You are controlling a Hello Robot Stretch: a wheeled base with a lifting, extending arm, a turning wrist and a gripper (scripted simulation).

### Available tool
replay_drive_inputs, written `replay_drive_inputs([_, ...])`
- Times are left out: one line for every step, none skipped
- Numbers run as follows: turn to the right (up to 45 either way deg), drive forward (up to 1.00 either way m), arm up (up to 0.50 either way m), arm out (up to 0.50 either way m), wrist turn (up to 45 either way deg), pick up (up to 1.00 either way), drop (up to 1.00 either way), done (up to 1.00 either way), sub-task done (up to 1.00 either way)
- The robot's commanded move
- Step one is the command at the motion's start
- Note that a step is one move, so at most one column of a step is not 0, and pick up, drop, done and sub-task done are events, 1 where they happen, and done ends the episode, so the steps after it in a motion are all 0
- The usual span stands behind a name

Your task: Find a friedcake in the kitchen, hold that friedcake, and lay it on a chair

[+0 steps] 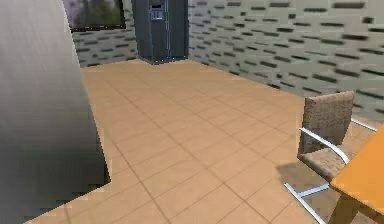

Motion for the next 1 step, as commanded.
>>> replay_drive_inputs([12.0, 0.00, 0.00, 0.00, 0.0, 0.00, 0.00, 0.00, 0.00])
